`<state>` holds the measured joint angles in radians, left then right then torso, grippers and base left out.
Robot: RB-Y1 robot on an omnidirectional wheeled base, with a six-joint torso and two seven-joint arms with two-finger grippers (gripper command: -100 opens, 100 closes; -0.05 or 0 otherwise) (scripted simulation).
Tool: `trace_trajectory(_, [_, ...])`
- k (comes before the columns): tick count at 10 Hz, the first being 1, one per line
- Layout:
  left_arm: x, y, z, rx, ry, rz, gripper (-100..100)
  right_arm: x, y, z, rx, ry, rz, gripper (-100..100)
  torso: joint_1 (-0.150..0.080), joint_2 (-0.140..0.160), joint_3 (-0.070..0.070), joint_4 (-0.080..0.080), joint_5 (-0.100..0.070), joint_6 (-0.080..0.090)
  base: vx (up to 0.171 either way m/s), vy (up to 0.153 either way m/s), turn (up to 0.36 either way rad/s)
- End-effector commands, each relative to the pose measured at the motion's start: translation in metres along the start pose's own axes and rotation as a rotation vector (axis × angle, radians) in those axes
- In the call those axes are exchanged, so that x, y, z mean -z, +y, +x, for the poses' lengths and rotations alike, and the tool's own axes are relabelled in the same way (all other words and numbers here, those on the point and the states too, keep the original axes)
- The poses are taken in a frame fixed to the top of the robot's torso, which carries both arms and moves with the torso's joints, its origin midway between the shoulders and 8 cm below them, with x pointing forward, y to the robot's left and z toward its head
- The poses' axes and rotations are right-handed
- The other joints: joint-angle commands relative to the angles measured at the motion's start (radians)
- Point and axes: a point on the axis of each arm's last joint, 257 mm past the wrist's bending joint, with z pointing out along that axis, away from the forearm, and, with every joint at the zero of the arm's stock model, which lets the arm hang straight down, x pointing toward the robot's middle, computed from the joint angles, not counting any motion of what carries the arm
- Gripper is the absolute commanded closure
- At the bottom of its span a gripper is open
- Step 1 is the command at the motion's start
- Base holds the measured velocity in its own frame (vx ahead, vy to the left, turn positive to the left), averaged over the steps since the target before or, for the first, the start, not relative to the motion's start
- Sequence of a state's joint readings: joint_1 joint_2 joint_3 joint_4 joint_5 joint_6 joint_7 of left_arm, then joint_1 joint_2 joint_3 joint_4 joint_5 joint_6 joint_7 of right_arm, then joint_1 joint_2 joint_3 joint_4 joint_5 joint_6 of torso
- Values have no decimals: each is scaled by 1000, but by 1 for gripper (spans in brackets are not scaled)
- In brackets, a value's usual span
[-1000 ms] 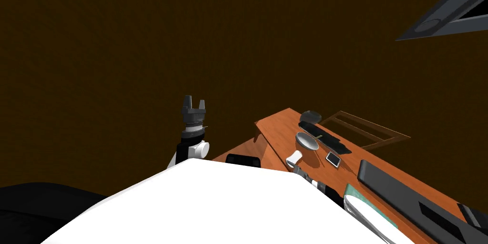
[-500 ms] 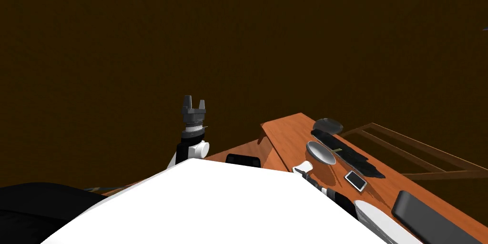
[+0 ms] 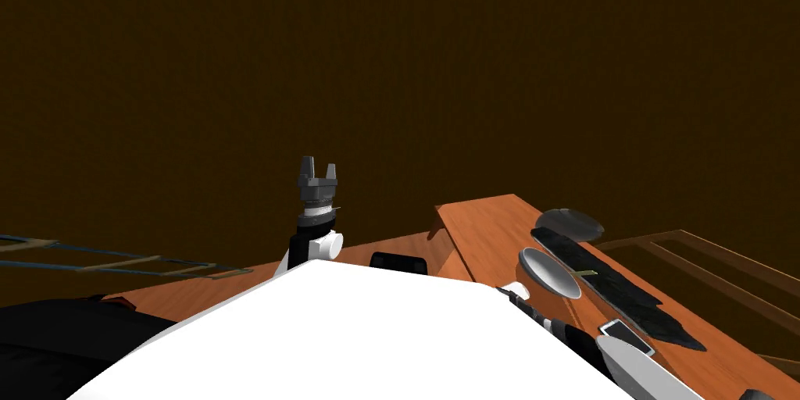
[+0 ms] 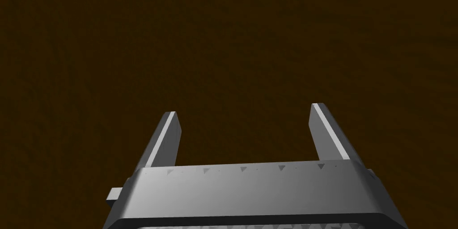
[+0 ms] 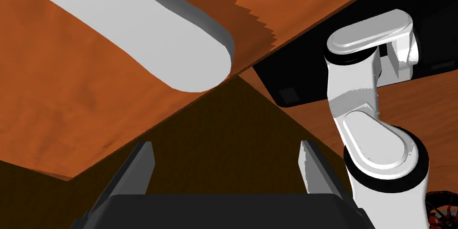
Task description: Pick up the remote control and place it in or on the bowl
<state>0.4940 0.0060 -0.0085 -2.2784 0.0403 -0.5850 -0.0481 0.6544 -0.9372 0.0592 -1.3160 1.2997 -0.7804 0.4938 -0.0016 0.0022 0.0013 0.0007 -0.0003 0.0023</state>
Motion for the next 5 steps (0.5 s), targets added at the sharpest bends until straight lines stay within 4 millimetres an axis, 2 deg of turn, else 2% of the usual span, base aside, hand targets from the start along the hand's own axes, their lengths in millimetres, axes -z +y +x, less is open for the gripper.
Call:
trace_trajectory(1, [0,0,0,0,0,0,0,5,1,25,53,61,-15,-100,0,0,0,0,0,0,-33,-6,345])
trace_trajectory(4, [0,0,0,0,0,0,0,13,5,56,105,138,-42,-100,0,0,0,0,0,-1,-33,-10,214])
trace_trajectory(5, [0,0,0,0,0,0,0,20,6,74,135,182,-55,-100,0,0,0,0,0,0,-35,-7,311])
